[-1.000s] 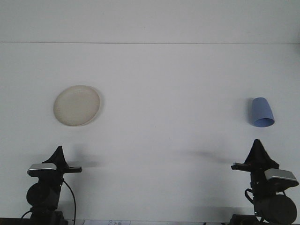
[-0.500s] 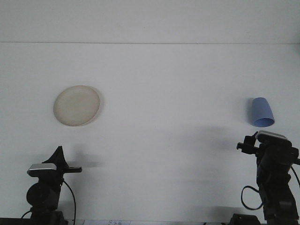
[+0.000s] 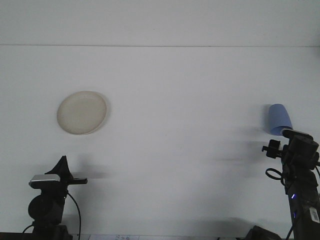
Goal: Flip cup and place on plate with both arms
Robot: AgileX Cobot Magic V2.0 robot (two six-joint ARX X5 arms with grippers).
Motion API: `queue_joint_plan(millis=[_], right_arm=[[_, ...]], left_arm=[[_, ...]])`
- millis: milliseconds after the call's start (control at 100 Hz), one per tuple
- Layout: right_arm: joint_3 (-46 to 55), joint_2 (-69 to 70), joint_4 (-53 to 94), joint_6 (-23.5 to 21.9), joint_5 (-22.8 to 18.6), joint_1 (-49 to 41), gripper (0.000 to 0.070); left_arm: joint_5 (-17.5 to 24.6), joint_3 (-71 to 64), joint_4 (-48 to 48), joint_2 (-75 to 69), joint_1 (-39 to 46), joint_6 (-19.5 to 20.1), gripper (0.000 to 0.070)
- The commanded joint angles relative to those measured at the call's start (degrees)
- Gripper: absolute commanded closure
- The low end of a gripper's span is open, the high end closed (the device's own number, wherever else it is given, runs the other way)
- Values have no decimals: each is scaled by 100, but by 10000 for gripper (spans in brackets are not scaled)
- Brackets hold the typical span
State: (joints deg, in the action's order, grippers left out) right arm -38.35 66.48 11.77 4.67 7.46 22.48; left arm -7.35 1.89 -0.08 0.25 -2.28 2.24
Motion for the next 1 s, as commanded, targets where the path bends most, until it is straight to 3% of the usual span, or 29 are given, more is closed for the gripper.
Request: queue_joint_plan(millis=[0,120,370,770,850,990], right_arm=[[-72,195,-529,376,-173,127,194],[-72,516,-1322,608,-509,334,202],[-72,1388,-2181,632,-1209,649,215],[-72,2697,-4234,560,-1447,647,227],[-72,2922,-4581,560,-1534,647,312],[-72,3187,-4931,494,-1663,643,581]], left_arm=[[-11,-109,59,-7,2,50,684],[-11,-109,59,-7,2,50,684],[-11,-107,59,-7,2,52,684],[-11,-107,59,-7,2,50,684],[-11,-107,59,-7,2,50,684],[-11,-107,59,-7,2,50,684]])
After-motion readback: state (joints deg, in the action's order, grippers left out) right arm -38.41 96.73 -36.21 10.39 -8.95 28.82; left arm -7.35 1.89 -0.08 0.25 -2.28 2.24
